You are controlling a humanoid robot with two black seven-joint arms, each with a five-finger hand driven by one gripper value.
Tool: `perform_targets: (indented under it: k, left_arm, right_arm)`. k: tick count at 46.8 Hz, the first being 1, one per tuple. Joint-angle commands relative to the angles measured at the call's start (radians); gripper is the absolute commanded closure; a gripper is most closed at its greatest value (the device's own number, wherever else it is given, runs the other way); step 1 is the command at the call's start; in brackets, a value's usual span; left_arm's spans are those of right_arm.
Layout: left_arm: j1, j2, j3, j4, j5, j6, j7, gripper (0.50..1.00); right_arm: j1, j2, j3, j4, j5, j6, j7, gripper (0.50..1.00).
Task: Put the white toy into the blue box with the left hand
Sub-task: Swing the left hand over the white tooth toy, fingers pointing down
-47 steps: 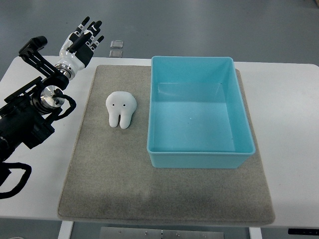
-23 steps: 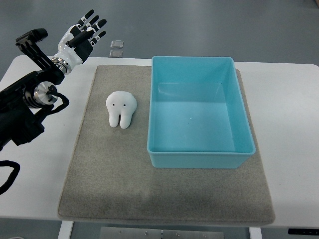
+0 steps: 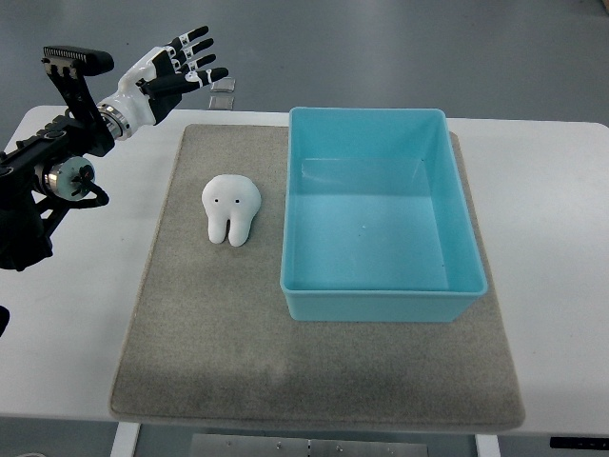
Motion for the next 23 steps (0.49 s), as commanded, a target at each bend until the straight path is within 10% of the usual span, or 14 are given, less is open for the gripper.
perform_targets:
  k: [1,23]
  left_arm:
    - [-0.018,0.050,0.064,-0.063,0.056,-0.007,0.000,0.508]
    - [-0.093,0.240,0.193,-0.307,0.449,-0.126,0.003,0.510]
  right_arm:
    - [0.000,0.000,0.000,0.000,0.000,0.000,0.000,0.564]
    - [0.000,0.000,0.000,0.000,0.000,0.000,0.000,0.564]
